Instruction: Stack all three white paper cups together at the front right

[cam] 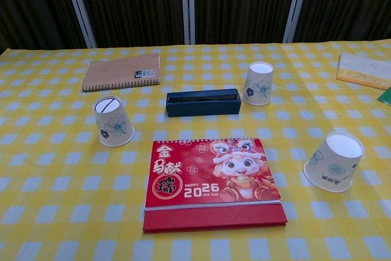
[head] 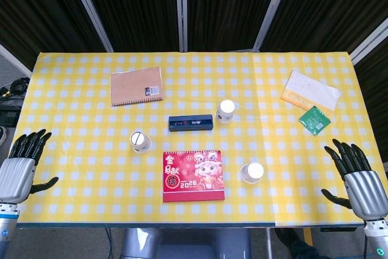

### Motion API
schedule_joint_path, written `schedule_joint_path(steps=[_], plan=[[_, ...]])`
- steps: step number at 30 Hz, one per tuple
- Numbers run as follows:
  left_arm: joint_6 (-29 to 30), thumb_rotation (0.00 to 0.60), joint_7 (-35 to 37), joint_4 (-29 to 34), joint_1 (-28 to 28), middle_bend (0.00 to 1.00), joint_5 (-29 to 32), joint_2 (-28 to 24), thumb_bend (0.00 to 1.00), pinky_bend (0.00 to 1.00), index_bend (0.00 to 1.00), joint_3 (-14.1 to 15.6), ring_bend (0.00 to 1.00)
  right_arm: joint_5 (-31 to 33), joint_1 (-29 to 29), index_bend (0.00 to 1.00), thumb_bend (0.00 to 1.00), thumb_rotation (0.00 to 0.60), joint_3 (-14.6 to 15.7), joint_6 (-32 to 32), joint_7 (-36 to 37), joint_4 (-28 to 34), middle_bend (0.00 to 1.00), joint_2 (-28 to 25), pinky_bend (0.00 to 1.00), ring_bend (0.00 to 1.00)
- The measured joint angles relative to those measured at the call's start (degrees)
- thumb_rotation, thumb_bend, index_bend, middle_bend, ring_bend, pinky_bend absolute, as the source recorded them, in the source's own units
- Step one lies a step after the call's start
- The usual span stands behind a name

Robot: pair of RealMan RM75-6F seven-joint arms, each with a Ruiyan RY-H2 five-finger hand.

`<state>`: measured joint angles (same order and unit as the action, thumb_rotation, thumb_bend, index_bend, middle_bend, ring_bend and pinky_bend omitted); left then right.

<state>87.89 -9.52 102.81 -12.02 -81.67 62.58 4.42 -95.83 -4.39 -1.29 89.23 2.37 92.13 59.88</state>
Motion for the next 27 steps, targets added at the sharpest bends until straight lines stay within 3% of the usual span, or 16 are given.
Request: schedule_joint_path(steps=[7,13,17,20,22,27], plan=[[-1.6,0.6,0.7,-0.7,0.0,0.0,-0.8,0.3,0.0,0.0,0.0,-0.7,0.0,-0.1,0.1,0.09,0.0,0.6,0.0,0.3,-1.5,0.1,0.0,0.3,0.0,0.0],[-7.6,0.6,1.9,-0.2,-3.1,0.0,-1.3,-0.2,0.0,0.02,0.0,-1.5,0.0,0.5,-0.2,0.09,0.0,0.6,0.0,-0.6,-1.2,0.5,0.0,0.2,0.0,0.0],[-15.6,0.6,0.7,-1.1,-9.0,0.01,-0.2,0.7,0.01,0.15,0.01,-4.4,0.03,0.9,-0.5,0.09,0.0,0.6,-0.1,-1.3,-1.3,0.7,0.0,0.3,0.0,0.0],[-21.9,0.6,-1.5,-4.2,-14.8,0.11,1.1,3.6,0.16,0.26,0.08,-7.3,0.13,0.9,-0.7,0.09,0.0,0.6,0.0,-1.8,-1.8,0.6,0.0,0.5,0.0,0.0],[-25.6,0.6,-2.7,-6.9,-17.9,0.15,2.1,6.0,0.22,0.28,0.11,-8.9,0.16,1.0,-0.9,0.09,0.0,0.6,0.0,-2.3,-2.1,0.4,0.0,0.7,0.0,0.0],[-34.1,0.6,-5.1,-13.9,-25.0,0.19,6.4,13.0,0.24,0.28,0.14,-12.1,0.2,2.3,-1.1,0.09,0.0,0.6,0.0,-3.5,-2.4,0.2,0.0,0.9,0.0,0.0]])
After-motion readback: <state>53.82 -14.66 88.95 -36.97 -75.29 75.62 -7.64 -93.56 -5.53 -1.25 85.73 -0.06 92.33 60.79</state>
